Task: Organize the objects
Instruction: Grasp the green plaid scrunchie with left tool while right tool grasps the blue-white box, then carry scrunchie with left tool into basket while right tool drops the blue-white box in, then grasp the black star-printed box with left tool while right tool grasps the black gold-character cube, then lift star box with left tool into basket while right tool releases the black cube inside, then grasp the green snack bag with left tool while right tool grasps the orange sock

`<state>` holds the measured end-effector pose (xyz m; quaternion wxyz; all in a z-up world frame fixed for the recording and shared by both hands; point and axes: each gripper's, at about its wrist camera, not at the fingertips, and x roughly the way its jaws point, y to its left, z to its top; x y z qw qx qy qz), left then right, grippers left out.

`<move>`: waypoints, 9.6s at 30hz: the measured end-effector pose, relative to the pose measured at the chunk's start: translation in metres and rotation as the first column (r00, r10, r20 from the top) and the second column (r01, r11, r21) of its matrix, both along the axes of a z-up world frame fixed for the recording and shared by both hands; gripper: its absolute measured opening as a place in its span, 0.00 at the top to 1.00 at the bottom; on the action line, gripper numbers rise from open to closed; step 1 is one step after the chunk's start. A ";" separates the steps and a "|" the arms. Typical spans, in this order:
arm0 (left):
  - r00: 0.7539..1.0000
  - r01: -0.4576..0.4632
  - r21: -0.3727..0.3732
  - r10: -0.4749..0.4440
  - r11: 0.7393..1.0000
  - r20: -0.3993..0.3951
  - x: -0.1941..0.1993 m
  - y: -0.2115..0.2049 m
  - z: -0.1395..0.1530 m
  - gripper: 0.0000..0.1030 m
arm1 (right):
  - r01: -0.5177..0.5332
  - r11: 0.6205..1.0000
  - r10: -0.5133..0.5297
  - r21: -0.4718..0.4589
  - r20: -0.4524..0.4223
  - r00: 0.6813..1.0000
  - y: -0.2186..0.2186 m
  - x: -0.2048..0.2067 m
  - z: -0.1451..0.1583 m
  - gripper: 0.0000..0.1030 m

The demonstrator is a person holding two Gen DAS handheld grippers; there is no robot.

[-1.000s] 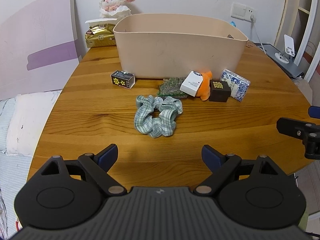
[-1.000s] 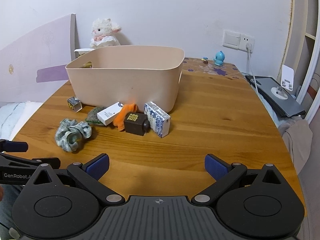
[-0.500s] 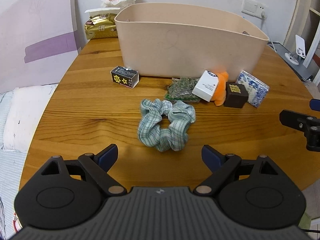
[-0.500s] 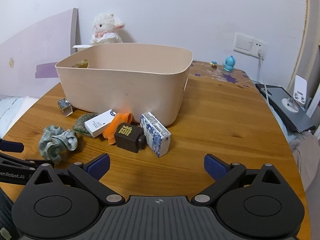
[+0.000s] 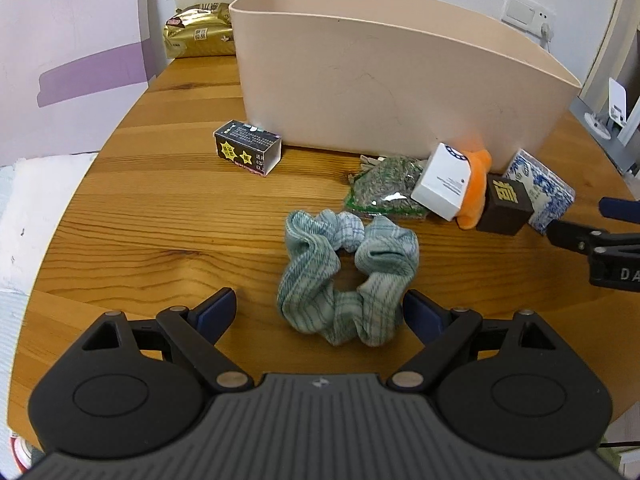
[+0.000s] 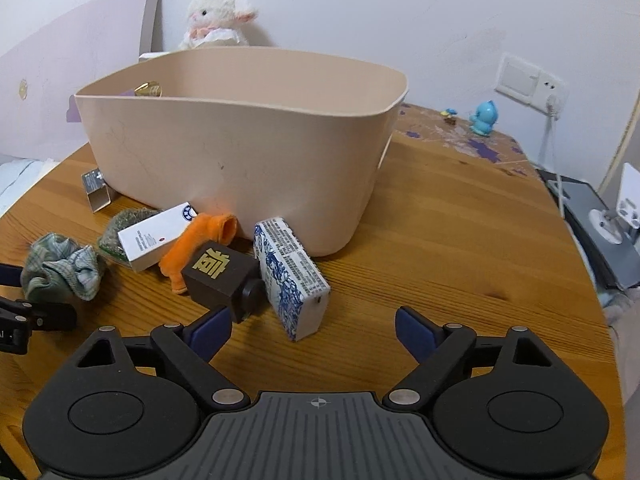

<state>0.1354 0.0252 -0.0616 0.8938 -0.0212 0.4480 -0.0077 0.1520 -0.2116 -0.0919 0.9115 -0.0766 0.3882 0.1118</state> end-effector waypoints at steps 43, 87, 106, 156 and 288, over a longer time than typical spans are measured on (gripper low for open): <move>0.943 0.123 0.021 -0.123 0.992 0.309 -0.037 0.008 0.090 0.78 | -0.001 0.989 -0.039 0.149 0.262 0.964 -0.002 -0.061 0.107 0.82; 0.948 0.139 0.193 -0.187 0.971 0.259 0.121 -0.032 0.093 0.24 | 0.048 0.992 -0.076 0.118 0.245 0.966 0.020 0.048 0.122 0.18; 0.922 0.115 0.214 -0.184 0.970 0.341 0.017 -0.001 0.139 0.15 | 0.063 0.990 -0.093 0.125 0.249 0.964 0.030 -0.035 0.130 0.00; 0.939 0.282 0.118 -0.299 0.952 0.167 0.106 0.083 -0.008 0.15 | 0.080 0.996 -0.078 0.033 -0.047 0.996 0.050 0.026 -0.024 0.08; 0.968 0.135 0.174 -0.167 0.975 0.186 0.025 0.034 0.088 0.15 | 0.024 0.999 -0.029 0.027 0.197 0.980 0.033 -0.037 0.089 0.00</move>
